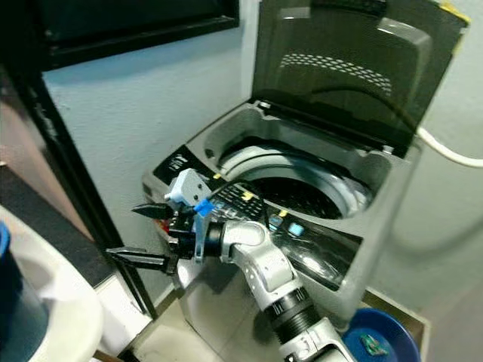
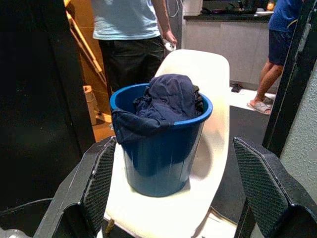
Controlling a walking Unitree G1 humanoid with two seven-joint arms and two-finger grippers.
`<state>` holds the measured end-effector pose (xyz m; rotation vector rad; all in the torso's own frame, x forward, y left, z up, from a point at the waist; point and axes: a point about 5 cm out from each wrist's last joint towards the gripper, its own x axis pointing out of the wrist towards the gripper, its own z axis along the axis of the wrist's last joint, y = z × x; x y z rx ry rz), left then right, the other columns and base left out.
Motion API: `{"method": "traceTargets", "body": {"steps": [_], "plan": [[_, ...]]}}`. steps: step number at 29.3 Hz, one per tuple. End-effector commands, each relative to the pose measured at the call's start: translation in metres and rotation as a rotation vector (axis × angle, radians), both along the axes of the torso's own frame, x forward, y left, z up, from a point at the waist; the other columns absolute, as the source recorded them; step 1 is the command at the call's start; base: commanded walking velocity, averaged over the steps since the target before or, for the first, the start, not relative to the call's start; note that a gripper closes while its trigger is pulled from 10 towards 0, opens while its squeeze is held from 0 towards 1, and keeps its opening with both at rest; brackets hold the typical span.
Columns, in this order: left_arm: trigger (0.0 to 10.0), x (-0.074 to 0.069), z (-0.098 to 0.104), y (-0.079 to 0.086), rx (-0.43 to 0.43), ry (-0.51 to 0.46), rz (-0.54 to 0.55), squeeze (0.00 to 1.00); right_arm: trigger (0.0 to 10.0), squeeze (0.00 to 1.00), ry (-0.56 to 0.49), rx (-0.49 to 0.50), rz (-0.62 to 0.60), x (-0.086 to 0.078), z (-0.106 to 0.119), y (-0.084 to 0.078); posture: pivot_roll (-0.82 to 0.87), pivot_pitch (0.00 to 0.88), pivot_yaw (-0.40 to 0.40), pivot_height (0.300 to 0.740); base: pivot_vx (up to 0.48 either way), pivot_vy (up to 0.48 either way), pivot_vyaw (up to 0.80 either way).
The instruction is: Clothes washing
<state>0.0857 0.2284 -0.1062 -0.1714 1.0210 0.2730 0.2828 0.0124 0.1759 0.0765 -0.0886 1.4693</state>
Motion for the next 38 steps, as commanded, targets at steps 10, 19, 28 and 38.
{"method": "traceTargets", "body": {"steps": [10, 19, 28, 38], "plan": [[10.0, -0.0037, -0.0014, -0.0002, -0.005, 0.024, 0.0, 0.0, 10.0, 0.0, 0.0, -0.016, -0.061, 0.0061, -0.0037, 0.0003, 0.19, 0.0, -0.059, 0.74, 0.0, 0.09, 0.0], [10.0, -0.0038, -0.0016, 0.0001, 0.018, 0.039, -0.024, 0.0, 10.0, 0.0, -0.002, -0.007, -0.059, 0.0053, -0.0026, 0.0032, 0.2, 0.0, -0.057, 0.74, 0.0, 0.263, 0.0], [10.0, -0.0031, -0.0017, -0.0013, 0.013, 0.036, -0.02, 0.0, 10.0, 0.0, -0.001, 0.02, -0.066, 0.0061, 0.0005, 0.0044, 0.2, 0.0, -0.055, 0.74, 0.0, 0.0, 0.25], [10.0, -0.0036, -0.0019, -0.0022, 0.01, 0.035, -0.028, 0.0, 10.0, 0.0, -0.013, 0.018, -0.018, 0.0026, 0.0023, 0.0038, 0.2, 0.0, -0.055, 0.74, 0.0, 0.0, 0.8]]}}
